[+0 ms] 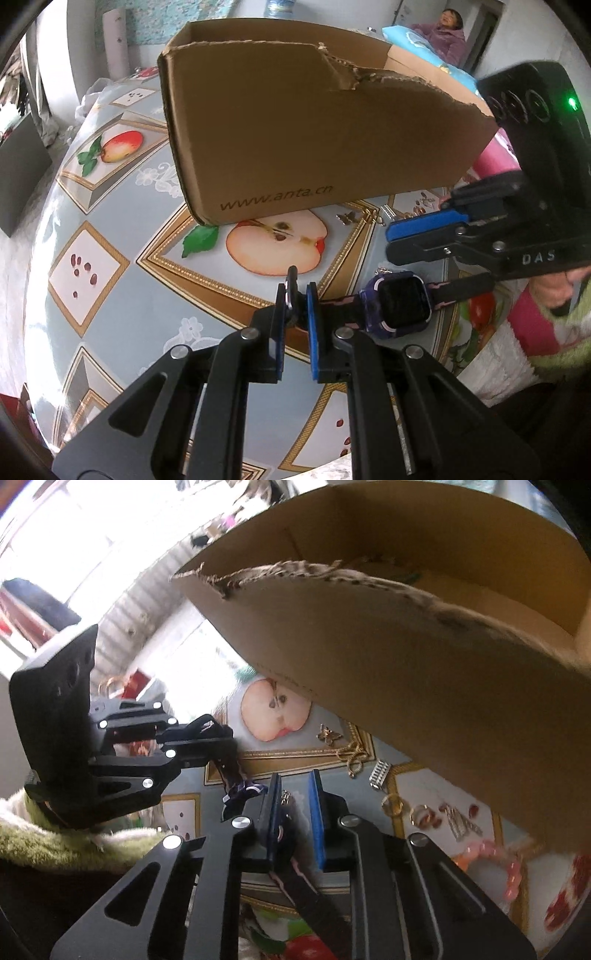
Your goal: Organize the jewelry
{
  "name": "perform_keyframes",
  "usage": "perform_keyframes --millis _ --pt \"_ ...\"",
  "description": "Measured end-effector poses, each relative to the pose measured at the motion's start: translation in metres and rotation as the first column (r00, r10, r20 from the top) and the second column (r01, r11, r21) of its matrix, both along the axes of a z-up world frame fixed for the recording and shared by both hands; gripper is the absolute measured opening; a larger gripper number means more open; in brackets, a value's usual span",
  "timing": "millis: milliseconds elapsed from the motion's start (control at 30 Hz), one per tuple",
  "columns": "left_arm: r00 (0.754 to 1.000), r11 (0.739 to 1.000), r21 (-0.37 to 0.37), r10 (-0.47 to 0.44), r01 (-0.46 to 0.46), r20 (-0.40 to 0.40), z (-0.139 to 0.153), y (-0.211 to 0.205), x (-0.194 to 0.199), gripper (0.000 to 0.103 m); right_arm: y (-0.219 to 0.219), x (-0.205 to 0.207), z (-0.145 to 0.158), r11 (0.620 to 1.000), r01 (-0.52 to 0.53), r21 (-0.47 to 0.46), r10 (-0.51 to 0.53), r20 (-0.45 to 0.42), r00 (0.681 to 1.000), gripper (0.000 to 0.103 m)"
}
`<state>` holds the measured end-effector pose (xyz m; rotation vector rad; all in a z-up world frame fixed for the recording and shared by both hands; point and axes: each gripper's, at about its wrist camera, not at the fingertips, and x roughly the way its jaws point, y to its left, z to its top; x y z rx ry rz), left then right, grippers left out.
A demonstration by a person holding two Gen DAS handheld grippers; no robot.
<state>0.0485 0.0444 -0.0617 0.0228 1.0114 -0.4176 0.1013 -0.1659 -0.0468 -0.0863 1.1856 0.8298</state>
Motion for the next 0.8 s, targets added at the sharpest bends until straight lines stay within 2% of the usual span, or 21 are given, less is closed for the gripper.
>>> perform_keyframes --millis 167,300,467,600,800 --pt "1.000 1.000 -0.001 -0.005 0.005 0.001 0.001 -0.002 0.003 0.009 0.015 0.007 -0.002 0.993 -0.097 -0.060 0.097 -0.007 0.995 0.014" --pt "1.000 1.000 -0.008 -0.002 0.002 0.004 0.001 -0.002 0.003 0.009 0.032 0.003 -0.003 0.974 -0.184 -0.131 0.185 0.000 0.983 0.010" --pt "1.000 1.000 -0.002 -0.006 0.006 0.011 0.001 -0.001 0.002 0.009 0.050 -0.012 -0.001 0.935 -0.255 -0.245 0.281 0.076 0.957 0.009" --pt "1.000 1.000 0.002 -0.012 0.012 0.015 0.001 0.000 0.000 0.009 0.052 -0.021 0.000 0.927 -0.237 -0.291 0.279 0.112 0.954 0.009" --pt "1.000 1.000 -0.011 -0.009 0.010 0.020 0.001 0.001 -0.003 0.010 0.033 -0.026 -0.001 0.936 -0.114 -0.332 0.178 0.168 0.970 0.009"
